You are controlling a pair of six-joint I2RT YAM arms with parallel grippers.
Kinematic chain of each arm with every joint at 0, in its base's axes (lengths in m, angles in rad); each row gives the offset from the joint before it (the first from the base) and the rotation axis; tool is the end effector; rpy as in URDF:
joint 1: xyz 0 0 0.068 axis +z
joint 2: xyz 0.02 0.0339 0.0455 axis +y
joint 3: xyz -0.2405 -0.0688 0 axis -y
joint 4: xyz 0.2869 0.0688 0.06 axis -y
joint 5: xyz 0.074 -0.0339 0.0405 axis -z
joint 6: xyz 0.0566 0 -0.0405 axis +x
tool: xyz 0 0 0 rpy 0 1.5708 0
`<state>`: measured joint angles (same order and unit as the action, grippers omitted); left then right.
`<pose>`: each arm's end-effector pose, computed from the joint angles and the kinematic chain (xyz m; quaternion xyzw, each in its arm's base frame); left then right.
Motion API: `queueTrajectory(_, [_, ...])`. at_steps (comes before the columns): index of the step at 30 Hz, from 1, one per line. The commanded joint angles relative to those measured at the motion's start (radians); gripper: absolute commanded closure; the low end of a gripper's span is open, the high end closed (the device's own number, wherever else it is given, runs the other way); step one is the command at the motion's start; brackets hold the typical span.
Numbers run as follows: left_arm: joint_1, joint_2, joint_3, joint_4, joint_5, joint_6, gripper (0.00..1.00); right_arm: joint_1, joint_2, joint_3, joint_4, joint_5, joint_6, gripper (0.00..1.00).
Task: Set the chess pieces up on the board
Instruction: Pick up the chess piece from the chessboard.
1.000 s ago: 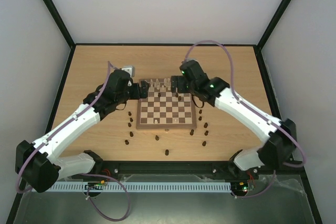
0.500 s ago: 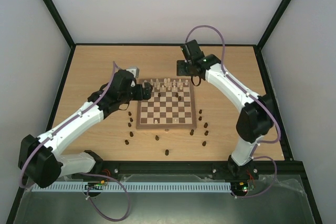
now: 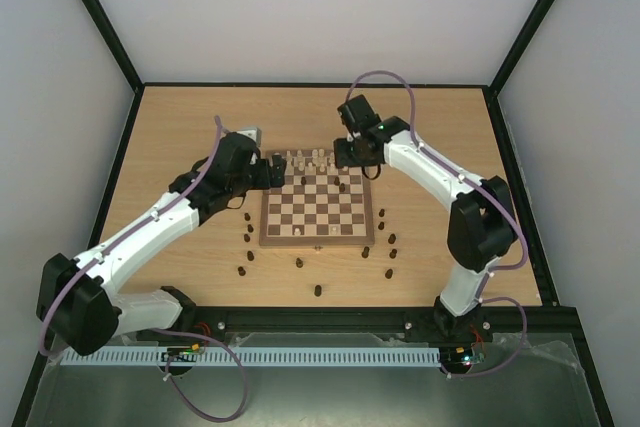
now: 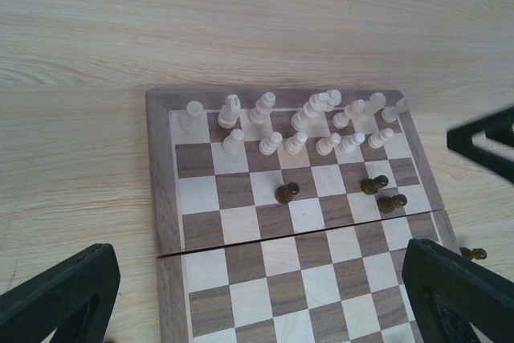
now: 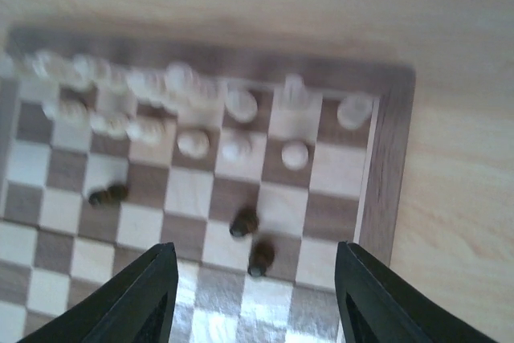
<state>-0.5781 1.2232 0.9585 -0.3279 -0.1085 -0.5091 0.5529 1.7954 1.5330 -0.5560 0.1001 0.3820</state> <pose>0.2870 -0.1800 0.2497 0.0049 0.8818 -0.2017 0.4263 0.3904 0.2343 0.2363 -0.0610 0.9271 0.1238 0.3485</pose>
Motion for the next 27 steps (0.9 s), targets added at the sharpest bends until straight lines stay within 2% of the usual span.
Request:
queueTrajectory(1, [-0.003, 0.030, 0.014, -0.006, -0.011, -0.002, 0.01, 0.046, -0.069, -0.115, -0.013, 0.014, 0.010, 0.46])
queueTrajectory(12, [-0.003, 0.033, -0.001, 0.009, -0.027, -0.014, 0.01, 0.089, -0.140, -0.271, 0.020, 0.014, 0.001, 0.51])
queueTrajectory(19, [-0.009, 0.026, 0.000, -0.006, -0.030, -0.030, 0.01, 0.187, -0.216, -0.359, 0.021, 0.001, 0.024, 0.46])
queueTrajectory(27, [-0.011, 0.022, 0.001, -0.016, -0.030, -0.037, 0.01, 0.284, -0.256, -0.449, -0.006, 0.004, 0.059, 0.47])
